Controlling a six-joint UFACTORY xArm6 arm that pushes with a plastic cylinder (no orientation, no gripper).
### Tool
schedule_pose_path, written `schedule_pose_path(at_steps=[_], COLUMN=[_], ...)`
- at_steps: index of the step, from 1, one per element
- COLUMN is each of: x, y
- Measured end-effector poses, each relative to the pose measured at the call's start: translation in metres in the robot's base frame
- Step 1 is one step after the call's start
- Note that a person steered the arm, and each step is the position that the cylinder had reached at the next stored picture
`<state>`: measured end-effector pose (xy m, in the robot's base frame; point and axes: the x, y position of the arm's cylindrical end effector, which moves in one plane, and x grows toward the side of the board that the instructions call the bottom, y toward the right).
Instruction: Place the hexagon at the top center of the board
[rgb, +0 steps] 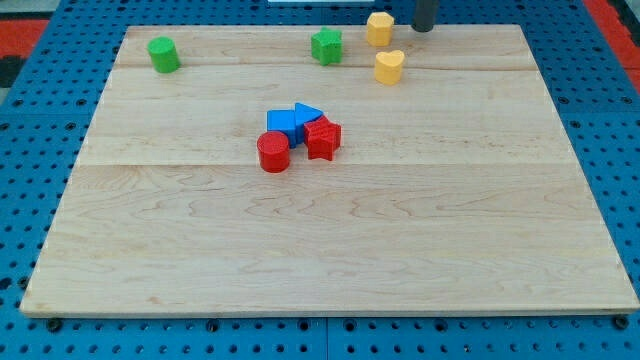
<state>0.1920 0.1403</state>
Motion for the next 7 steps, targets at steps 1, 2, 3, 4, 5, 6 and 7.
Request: schedule_pose_path(at_steps=[1, 2, 3, 4, 5, 6, 7], x=[0.007, 0.024, 0.031, -0.001, -0.001, 0.001, 0.037], y=[-0.006, -0.026, -0.010, -0.003, -0.003, -0.043, -0.120])
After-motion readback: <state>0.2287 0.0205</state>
